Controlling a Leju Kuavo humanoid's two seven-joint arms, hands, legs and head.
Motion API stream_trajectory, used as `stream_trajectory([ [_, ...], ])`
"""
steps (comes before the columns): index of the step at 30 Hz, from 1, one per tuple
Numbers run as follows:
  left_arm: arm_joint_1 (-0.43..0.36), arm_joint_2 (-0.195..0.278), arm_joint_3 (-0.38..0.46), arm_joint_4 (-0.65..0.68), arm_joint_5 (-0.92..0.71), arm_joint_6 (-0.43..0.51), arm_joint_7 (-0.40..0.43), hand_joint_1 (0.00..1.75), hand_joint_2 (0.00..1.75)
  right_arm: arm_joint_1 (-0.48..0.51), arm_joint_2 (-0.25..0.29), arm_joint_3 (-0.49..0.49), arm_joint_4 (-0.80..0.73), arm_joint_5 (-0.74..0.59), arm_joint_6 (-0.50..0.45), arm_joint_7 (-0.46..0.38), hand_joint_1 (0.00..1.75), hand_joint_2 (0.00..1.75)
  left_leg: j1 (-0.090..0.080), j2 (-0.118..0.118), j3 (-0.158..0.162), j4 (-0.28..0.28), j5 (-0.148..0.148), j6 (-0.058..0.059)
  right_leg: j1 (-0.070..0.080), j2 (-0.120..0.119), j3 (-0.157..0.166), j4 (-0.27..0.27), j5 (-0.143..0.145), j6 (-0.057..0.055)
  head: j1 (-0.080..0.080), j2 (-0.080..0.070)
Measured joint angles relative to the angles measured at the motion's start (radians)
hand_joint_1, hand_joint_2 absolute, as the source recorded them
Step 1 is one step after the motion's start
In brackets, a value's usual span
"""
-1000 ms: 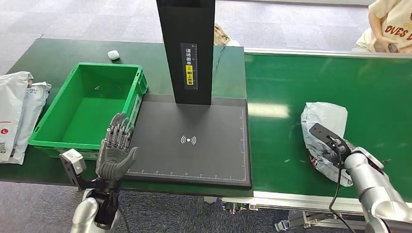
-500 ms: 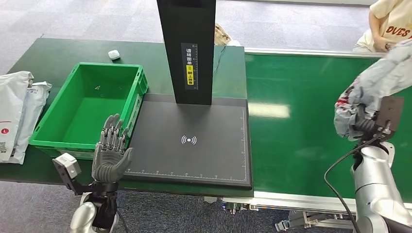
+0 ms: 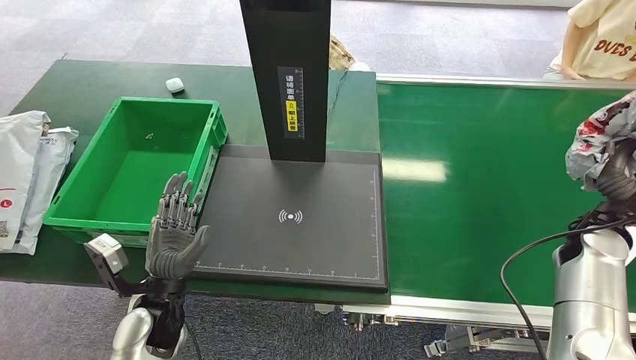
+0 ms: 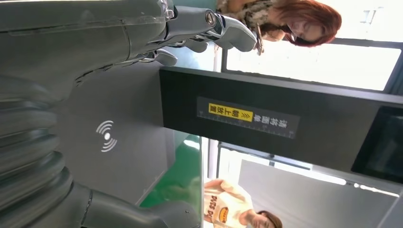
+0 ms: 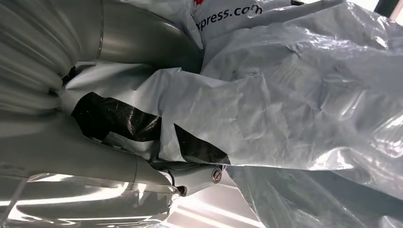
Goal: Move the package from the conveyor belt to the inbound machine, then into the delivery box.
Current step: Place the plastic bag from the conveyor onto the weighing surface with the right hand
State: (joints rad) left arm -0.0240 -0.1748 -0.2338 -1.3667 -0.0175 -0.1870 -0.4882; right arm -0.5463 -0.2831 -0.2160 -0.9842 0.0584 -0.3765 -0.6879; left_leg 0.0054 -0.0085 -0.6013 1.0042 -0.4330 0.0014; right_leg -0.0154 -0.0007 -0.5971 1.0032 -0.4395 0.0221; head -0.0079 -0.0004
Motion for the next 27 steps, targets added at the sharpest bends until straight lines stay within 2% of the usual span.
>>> stream_trajectory([
  [4, -0.019, 0.001, -0.007, 0.017, 0.000, -0.023, -0.010, 0.00, 1.75, 0.016, 0.000, 0.137, -0.189, 0.175, 0.023, 0.056, 1.75, 1.75, 0.000, 0.002, 0.000, 0.000, 0.000, 0.000, 0.000, 0.002, 0.000, 0.000, 0.000, 0.000, 0.000, 0.000],
  [6, -0.034, 0.001, -0.010, 0.031, 0.000, -0.037, -0.014, 0.00, 1.75, 0.004, 0.000, 0.227, -0.260, 0.309, 0.059, 0.097, 1.75, 1.75, 0.000, 0.002, 0.000, -0.001, 0.001, -0.001, 0.000, 0.002, -0.001, 0.000, 0.001, -0.001, 0.000, 0.000],
  [8, -0.050, 0.001, -0.012, 0.047, 0.000, -0.052, -0.017, 0.00, 1.75, -0.027, -0.001, 0.355, -0.306, 0.471, 0.103, 0.127, 1.75, 1.75, 0.000, 0.005, 0.001, -0.001, 0.001, -0.001, 0.001, 0.005, -0.001, 0.001, 0.002, -0.002, 0.000, 0.000],
  [10, -0.061, 0.001, -0.012, 0.057, 0.000, -0.062, -0.019, 0.00, 1.75, -0.055, -0.001, 0.491, -0.323, 0.580, 0.129, 0.143, 1.75, 1.75, 0.000, 0.006, 0.002, -0.001, 0.001, -0.001, 0.001, 0.005, 0.000, 0.001, 0.002, -0.002, 0.000, 0.000],
  [14, -0.066, 0.003, -0.009, 0.066, 0.000, -0.070, -0.021, 0.00, 1.75, -0.115, -0.001, 0.674, -0.324, 0.633, 0.164, 0.162, 1.75, 1.75, 0.001, 0.000, -0.002, -0.001, 0.003, -0.001, 0.001, -0.002, -0.001, 0.001, 0.002, -0.002, 0.000, 0.000],
  [19, -0.072, 0.004, -0.006, 0.072, -0.006, -0.080, -0.016, 0.00, 1.75, -0.206, 0.004, 0.908, -0.288, 0.617, 0.307, 0.204, 1.75, 1.75, 0.001, 0.000, -0.002, 0.000, 0.003, -0.001, 0.001, -0.001, -0.002, 0.001, 0.002, -0.002, 0.000, 0.000],
  [22, -0.073, 0.004, -0.001, 0.074, -0.007, -0.083, -0.016, 0.00, 1.75, -0.231, 0.006, 0.980, -0.270, 0.609, 0.313, 0.211, 1.75, 1.75, 0.001, -0.002, -0.003, 0.000, 0.003, -0.001, 0.001, -0.004, -0.002, 0.001, 0.001, -0.002, 0.000, 0.000],
  [27, -0.073, 0.005, 0.003, 0.074, -0.007, -0.083, -0.016, 0.00, 1.75, -0.255, 0.006, 1.034, -0.252, 0.602, 0.312, 0.213, 1.75, 1.75, 0.001, -0.002, -0.003, 0.000, 0.003, -0.001, 0.001, -0.003, -0.002, 0.000, 0.001, -0.002, 0.000, 0.000],
])
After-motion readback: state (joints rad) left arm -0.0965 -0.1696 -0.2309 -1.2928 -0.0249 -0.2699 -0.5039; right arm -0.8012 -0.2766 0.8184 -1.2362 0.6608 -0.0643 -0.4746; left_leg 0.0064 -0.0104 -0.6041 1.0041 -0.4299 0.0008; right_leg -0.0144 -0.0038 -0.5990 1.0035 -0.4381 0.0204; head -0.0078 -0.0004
